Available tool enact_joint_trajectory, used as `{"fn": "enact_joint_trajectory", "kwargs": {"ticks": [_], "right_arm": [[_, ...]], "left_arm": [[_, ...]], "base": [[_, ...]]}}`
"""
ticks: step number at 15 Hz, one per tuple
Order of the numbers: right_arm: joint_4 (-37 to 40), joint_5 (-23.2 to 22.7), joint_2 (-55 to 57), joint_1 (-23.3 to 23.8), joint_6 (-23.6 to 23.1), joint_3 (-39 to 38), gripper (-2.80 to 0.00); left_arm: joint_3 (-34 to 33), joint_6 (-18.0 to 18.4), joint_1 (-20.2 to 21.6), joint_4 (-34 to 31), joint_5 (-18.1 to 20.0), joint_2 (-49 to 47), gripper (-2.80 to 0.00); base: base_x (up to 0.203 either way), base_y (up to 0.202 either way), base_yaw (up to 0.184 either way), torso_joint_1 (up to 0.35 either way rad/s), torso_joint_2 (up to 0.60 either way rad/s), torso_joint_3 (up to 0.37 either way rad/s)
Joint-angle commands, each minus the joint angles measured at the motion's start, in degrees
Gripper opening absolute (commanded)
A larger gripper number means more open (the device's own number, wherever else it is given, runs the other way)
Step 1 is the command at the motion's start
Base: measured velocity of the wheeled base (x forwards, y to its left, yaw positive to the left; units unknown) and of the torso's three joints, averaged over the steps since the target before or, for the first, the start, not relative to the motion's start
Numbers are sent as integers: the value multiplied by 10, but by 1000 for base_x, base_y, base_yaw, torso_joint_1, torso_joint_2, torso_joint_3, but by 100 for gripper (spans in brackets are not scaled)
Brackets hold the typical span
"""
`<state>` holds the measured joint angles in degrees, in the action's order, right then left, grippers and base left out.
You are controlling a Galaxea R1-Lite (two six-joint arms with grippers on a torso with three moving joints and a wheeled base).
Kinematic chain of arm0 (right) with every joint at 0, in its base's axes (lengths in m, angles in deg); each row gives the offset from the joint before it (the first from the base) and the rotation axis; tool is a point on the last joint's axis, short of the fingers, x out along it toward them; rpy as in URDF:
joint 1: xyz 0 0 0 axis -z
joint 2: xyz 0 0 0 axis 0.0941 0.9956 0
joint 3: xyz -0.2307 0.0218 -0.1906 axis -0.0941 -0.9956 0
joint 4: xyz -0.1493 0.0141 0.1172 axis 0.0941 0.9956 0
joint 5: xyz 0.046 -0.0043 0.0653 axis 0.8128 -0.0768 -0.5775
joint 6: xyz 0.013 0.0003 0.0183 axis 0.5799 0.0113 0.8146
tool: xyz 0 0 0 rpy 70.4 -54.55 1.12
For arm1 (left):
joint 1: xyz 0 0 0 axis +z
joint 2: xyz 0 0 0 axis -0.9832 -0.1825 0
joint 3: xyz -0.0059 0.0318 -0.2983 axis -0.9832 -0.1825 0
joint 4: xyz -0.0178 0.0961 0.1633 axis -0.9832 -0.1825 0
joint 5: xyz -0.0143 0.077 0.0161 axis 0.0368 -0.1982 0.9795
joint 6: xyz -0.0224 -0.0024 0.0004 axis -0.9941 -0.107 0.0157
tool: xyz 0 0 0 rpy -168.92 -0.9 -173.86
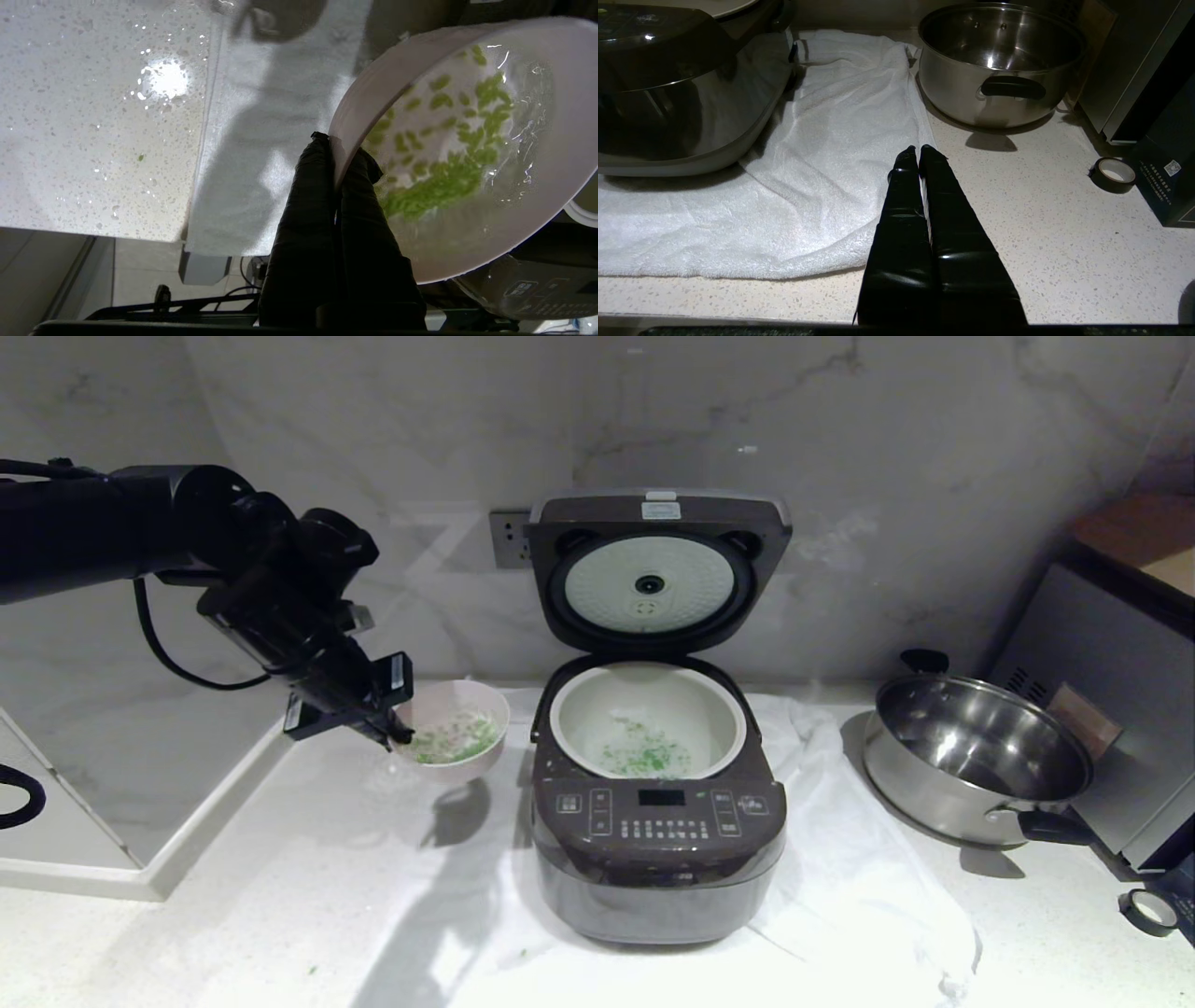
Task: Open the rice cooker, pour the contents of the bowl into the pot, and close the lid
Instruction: Pour the water from the bowl into the rice cooker
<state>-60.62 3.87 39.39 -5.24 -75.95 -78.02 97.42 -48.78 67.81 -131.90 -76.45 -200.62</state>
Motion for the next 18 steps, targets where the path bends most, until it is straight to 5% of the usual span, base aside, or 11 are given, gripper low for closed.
{"fn": "enact_joint_trajectory", "kwargs": {"ticks": [1, 18], "right_arm": [[0, 0, 0, 0, 0, 0, -280], [1, 0, 0, -1, 1, 0, -280]], "left_arm": [[3, -3, -9, -3, 1, -11, -280], [16, -82, -84, 99, 4, -47, -280]], "base": [[0, 0, 0, 0, 0, 0], [0, 0, 0, 0, 0, 0]]}}
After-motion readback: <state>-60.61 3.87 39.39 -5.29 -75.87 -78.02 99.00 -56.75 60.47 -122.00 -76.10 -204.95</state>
